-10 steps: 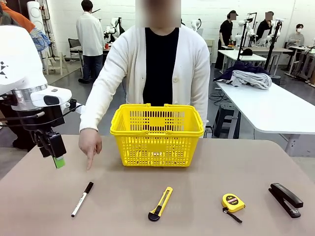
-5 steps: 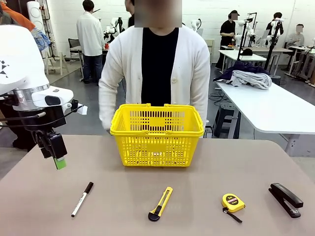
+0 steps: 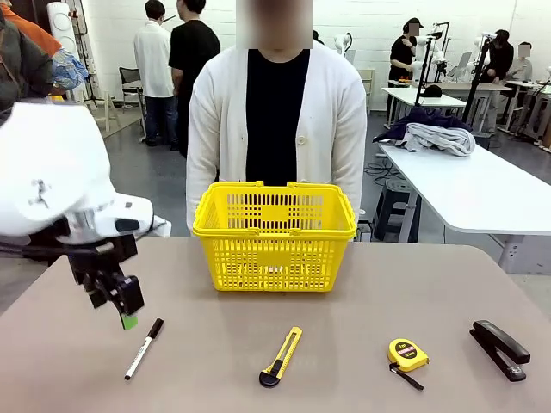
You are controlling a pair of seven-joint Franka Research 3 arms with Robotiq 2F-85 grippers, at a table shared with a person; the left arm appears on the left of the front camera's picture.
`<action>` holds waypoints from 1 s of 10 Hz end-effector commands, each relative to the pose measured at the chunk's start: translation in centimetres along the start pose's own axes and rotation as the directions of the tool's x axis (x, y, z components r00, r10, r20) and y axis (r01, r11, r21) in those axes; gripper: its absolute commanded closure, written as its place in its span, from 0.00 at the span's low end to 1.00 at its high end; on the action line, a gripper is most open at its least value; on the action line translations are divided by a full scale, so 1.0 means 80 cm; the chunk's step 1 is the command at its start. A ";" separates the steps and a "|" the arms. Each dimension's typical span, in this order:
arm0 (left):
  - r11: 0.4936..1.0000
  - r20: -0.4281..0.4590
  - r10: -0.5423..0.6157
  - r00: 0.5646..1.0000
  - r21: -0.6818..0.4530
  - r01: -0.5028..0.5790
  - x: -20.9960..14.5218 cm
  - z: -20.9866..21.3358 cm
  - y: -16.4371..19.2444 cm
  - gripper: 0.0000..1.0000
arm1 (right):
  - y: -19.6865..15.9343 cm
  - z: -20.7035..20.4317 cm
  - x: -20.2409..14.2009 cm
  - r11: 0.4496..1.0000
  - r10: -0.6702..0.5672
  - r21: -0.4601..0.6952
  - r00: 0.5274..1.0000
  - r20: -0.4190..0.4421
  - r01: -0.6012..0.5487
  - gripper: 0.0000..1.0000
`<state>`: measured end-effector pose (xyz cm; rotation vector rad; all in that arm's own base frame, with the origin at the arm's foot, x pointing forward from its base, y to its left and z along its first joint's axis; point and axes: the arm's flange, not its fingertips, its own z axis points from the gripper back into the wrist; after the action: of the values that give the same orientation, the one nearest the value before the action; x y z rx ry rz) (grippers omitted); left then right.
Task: Place the items the person wants into the basket.
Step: Pick up the item the person points to and place it in the Market Basket.
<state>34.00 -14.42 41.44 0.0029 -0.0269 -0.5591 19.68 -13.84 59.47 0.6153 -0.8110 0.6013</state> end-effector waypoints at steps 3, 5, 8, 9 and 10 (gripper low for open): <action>0.988 -0.011 0.140 0.990 0.072 -0.138 0.013 -0.064 -0.009 0.10 | -0.001 -0.003 0.001 1.000 0.008 0.019 1.000 0.008 -0.008 0.00; 0.983 -0.008 0.166 0.986 0.076 -0.165 0.017 -0.081 -0.007 0.10 | -0.001 -0.003 0.001 1.000 0.008 0.019 1.000 0.008 -0.008 0.00; 0.974 0.028 0.197 0.980 0.112 -0.199 0.027 -0.112 -0.003 0.10 | -0.001 -0.003 0.001 1.000 0.008 0.019 1.000 0.008 -0.008 0.00; 0.974 0.048 0.190 0.981 0.118 -0.194 0.032 -0.120 0.000 0.10 | -0.001 -0.003 0.001 1.000 0.008 0.019 1.000 0.008 -0.008 0.00; 0.972 0.048 0.196 0.980 0.120 -0.200 0.038 -0.128 0.001 0.10 | -0.001 -0.003 0.001 1.000 0.008 0.019 1.000 0.008 -0.008 0.00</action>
<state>37.76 -16.34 32.98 0.0710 -0.0642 -0.3902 19.71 -13.84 59.44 0.6153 -0.8094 0.6011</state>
